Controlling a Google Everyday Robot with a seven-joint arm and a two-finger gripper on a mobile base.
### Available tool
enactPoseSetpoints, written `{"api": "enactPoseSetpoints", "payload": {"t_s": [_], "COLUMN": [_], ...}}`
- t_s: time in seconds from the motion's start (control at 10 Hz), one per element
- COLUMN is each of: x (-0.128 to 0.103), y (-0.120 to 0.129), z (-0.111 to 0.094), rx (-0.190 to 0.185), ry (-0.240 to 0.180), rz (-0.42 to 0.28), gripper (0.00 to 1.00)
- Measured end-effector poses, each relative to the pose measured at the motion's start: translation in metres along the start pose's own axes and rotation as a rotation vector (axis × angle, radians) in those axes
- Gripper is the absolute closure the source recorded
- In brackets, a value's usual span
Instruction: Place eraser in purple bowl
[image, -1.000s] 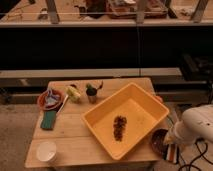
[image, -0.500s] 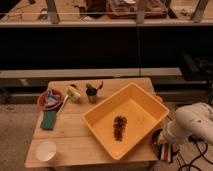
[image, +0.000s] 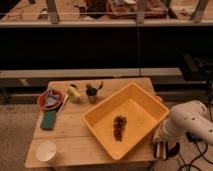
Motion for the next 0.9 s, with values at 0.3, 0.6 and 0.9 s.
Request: {"api": "enactPoseSetpoints", "payload": {"t_s": [0.3, 0.6, 0.9], "x": [0.003, 0.006, 0.007], "y": [-0.002, -0.006, -0.015], "z": [0.000, -0.005, -0.015], "rx": [-0.002, 0.002, 0.011], "ry": [0.000, 0.007, 0.029], "rz": [-0.006, -0.018, -0.035], "gripper": [0.20, 0.20, 0.20]}}
